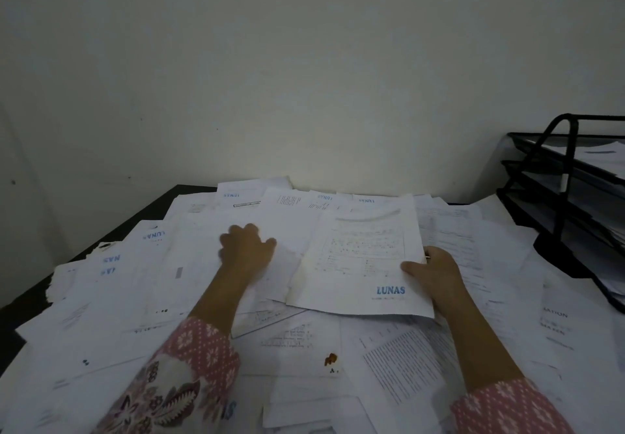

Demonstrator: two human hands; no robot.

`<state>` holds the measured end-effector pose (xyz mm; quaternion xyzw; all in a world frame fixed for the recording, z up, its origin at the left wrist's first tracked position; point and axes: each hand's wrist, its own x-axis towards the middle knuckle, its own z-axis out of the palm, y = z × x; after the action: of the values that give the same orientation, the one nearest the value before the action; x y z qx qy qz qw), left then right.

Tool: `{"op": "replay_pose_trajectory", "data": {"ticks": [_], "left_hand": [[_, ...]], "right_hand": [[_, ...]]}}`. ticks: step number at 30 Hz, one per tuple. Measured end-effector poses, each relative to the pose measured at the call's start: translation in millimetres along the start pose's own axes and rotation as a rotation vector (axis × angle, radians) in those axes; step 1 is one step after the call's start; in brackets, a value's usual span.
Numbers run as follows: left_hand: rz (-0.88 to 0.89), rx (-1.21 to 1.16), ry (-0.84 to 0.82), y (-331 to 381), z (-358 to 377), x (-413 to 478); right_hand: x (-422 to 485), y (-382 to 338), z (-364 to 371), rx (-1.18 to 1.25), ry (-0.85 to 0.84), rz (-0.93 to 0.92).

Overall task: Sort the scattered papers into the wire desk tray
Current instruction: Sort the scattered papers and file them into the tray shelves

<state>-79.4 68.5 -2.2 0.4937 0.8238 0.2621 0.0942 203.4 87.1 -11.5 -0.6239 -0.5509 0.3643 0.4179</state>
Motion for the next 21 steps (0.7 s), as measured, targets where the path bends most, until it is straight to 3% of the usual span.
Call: {"op": "replay_pose_trajectory", "data": {"ticks": [3,7,15,21], "left_hand": [[-0.141,0.207,-0.098,-9,-12,9],[-0.126,0.24,-0.134,-22,-14,17],[0.08,-0.084,-0.109,-17,-15,5],[-0.016,-0.388,-0.358,6,-6,-11]], "right_hand": [[3,4,0,-0.105,0.027,0.001],[5,4,0,-0.233,0.04,-0.001],[4,3,-4,-0.091,0.087,-0.009],[-3,-2,12,-0.02,0.076,-0.102]]}}
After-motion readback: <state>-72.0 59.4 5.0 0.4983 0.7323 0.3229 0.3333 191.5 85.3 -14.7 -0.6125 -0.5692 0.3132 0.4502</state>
